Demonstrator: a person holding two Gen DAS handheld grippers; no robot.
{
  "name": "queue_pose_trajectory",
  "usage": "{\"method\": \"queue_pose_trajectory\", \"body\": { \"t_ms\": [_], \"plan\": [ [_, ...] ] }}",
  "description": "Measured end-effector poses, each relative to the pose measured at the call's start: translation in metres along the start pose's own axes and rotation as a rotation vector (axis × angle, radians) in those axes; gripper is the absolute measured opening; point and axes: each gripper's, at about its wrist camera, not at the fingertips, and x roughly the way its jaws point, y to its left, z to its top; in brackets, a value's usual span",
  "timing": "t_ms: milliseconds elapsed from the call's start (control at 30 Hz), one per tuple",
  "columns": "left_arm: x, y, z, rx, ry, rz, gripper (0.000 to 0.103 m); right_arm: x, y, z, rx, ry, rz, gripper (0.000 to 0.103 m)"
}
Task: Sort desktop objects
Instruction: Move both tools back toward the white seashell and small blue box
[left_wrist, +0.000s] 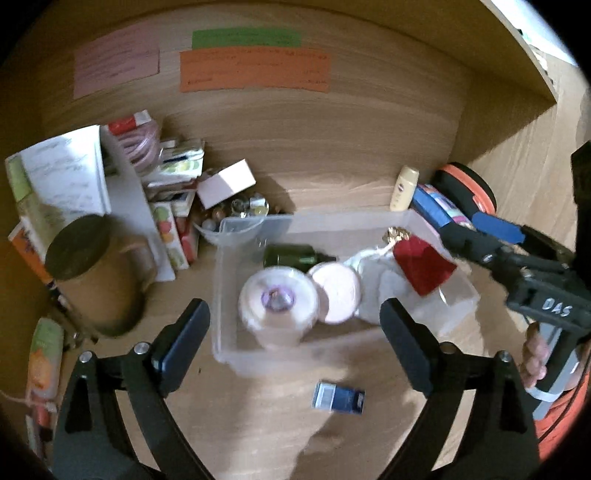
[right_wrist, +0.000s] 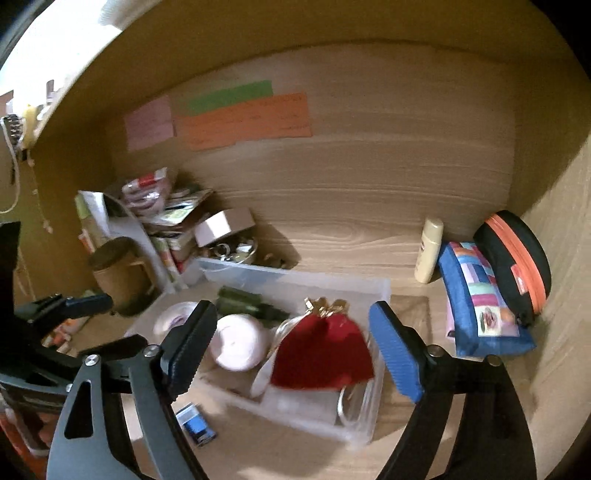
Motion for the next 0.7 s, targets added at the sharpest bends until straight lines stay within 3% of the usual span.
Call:
{"method": "queue_pose_trajectory", "body": {
  "t_ms": [300, 467, 700],
  "plan": [
    [-0.002, -0.008, -0.055, 0.045, 0.077, 0.025, 0.096, -0.024, 0.016, -0.038, 0.007, 0.052, 0.057, 0.085],
    [0.010, -0.004, -0.083, 0.002, 0.147, 0.003, 0.095, -0.022, 0.021, -0.064, 0.001, 0.120, 0.092, 0.085],
    [0.013, -0.012, -0.100, 0.017, 0.144, 0.004, 0.095, -0.013, 0.026, -0.088, -0.027, 0.188, 0.081, 0.085]
  ]
}}
